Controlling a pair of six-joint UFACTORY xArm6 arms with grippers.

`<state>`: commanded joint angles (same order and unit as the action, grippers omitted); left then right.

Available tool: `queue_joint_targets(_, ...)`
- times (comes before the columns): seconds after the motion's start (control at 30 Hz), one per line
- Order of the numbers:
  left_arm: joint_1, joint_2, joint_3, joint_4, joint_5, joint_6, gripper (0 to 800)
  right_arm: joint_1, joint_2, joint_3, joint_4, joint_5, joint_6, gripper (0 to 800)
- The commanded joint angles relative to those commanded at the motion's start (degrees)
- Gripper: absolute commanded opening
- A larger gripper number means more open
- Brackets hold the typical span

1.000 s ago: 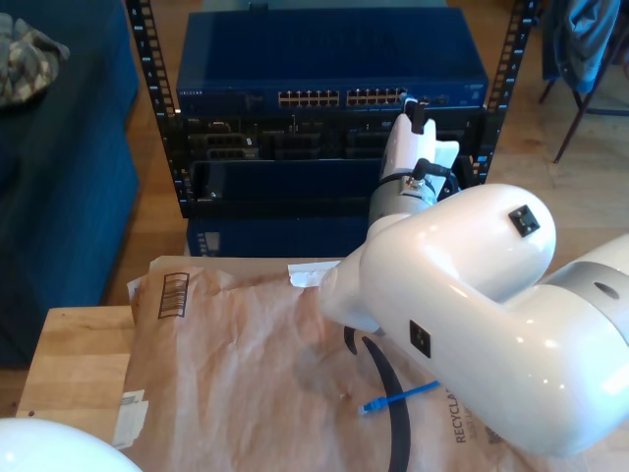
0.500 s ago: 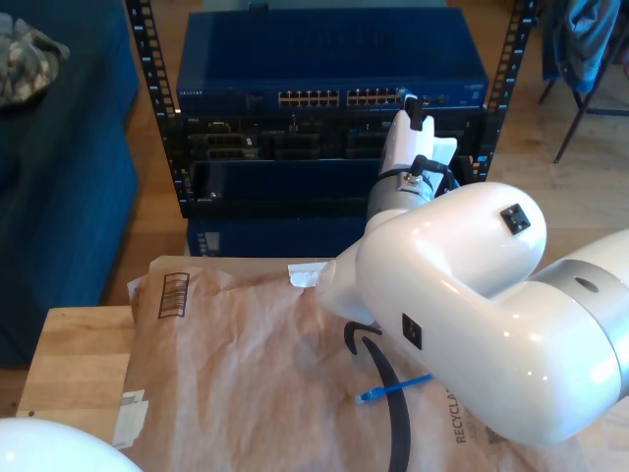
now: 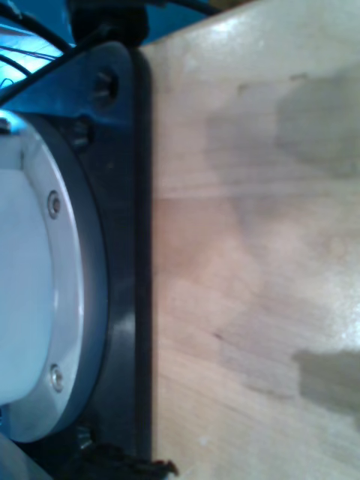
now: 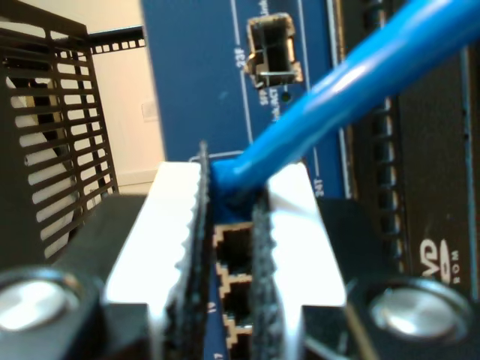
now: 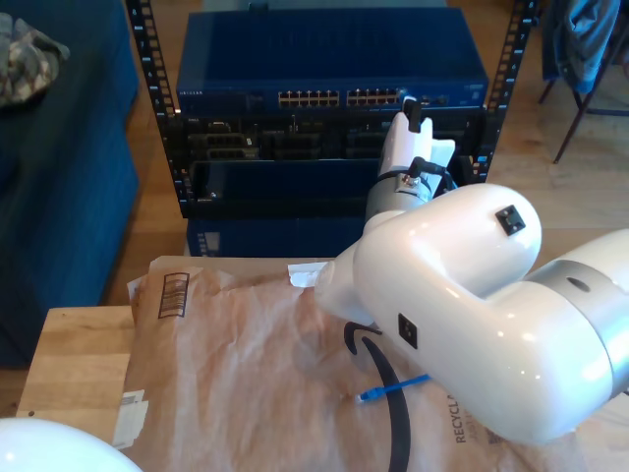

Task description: Grab the cable and plug it in

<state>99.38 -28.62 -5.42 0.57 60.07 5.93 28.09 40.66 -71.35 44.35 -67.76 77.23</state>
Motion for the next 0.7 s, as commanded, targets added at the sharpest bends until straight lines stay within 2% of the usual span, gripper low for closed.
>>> queue_joint_targets(0.7,0.00,0.00,0.00,0.00,0.00,0.00,800,-0.53,2.46,-4.48,-0.35,0.53,0.09,0)
